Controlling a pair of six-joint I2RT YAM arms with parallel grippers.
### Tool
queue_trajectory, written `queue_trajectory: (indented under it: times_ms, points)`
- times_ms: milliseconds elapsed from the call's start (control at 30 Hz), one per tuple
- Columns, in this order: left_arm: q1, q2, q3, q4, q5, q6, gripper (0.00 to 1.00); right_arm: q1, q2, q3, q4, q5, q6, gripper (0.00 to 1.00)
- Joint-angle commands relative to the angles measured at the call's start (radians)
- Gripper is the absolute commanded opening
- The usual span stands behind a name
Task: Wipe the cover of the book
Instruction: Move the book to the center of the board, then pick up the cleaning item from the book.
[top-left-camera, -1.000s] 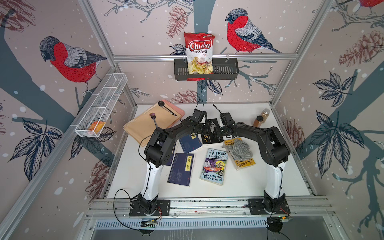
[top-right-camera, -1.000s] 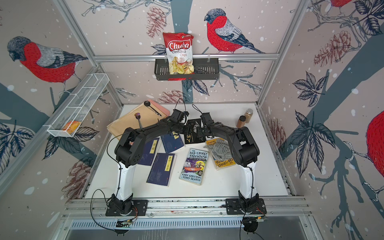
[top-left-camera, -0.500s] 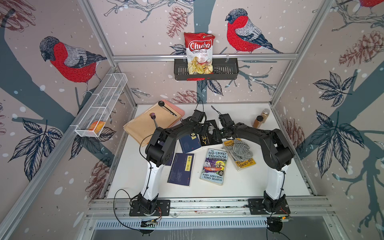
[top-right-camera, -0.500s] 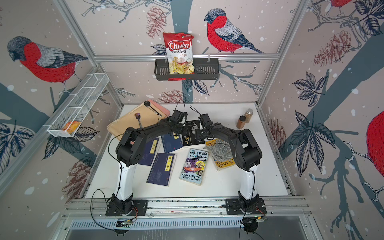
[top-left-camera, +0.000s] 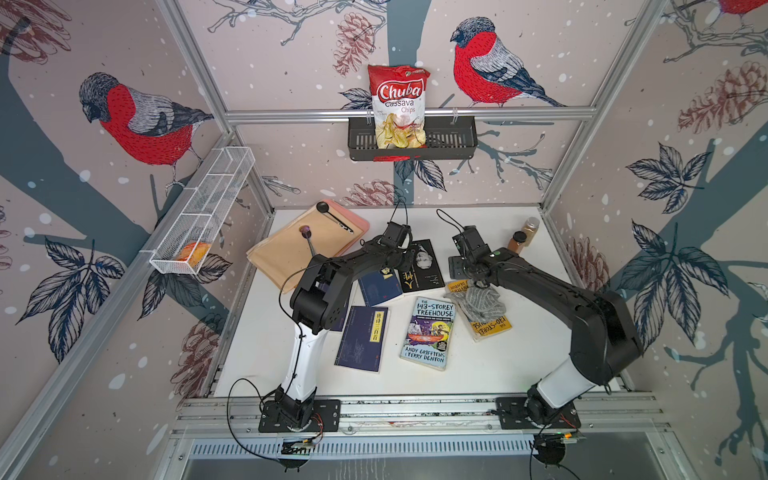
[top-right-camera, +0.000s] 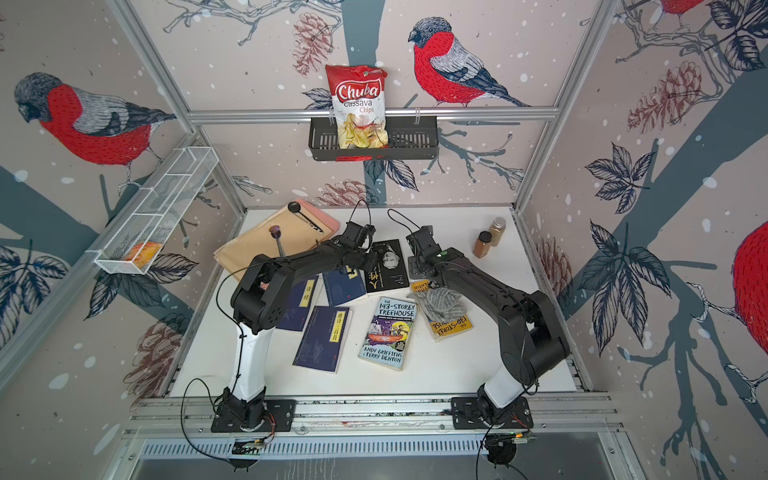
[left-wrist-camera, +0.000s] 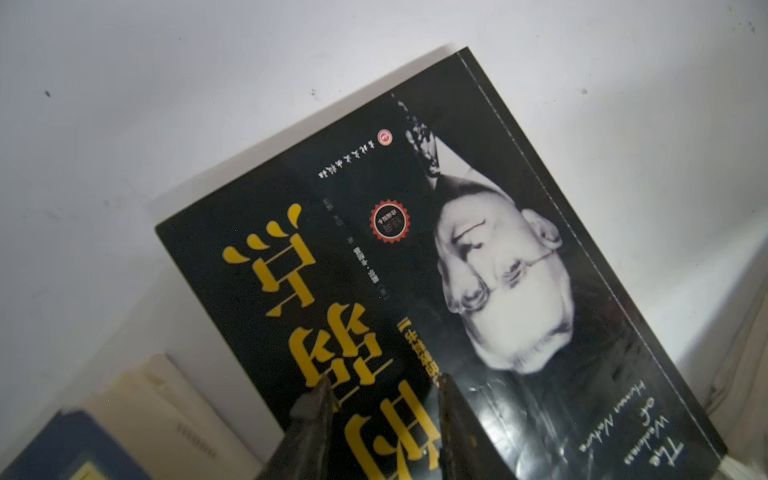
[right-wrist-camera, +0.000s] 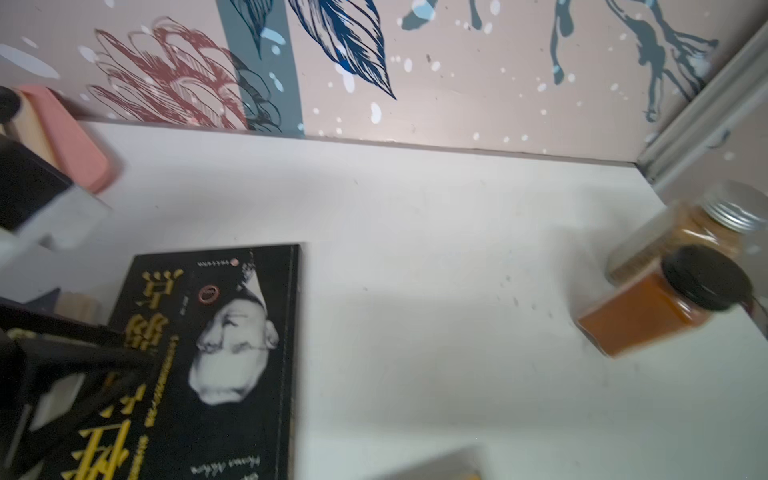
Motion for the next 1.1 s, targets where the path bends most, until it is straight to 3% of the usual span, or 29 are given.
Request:
queue_trajectory:
  times_ms: [0, 200, 367, 533, 600, 800, 1067]
  points:
    - [-0.001, -0.010, -0.018, -0.016, 0.022, 0.014, 0.43, 0.012, -0.073, -0.064, -0.092, 0.074, 0.101, 0.78]
    - [-0.001, -0.047, -0.040, -0.001, 0.047, 0.011, 0.44, 0.026, -0.182, -0.185, -0.076, 0.000, 0.158, 0.78]
    - [-0.004, -0.112, -0.077, 0.011, 0.050, 0.001, 0.44, 0.025, -0.166, -0.290, 0.014, -0.061, 0.175, 0.73]
    - [-0.012, -0.182, -0.115, 0.013, 0.062, -0.004, 0.45, 0.023, -0.182, -0.327, 0.094, -0.082, 0.202, 0.25]
    - [-0.013, -0.205, -0.130, 0.015, 0.072, -0.004, 0.45, 0.025, -0.216, -0.298, 0.098, -0.073, 0.190, 0.15]
    - [-0.012, -0.255, -0.174, 0.044, 0.127, -0.019, 0.45, 0.026, -0.268, -0.160, 0.130, -0.150, 0.098, 0.09]
    - [-0.010, -0.324, -0.247, 0.048, 0.117, -0.023, 0.46, 0.026, -0.127, 0.041, 0.219, -0.346, 0.017, 0.09]
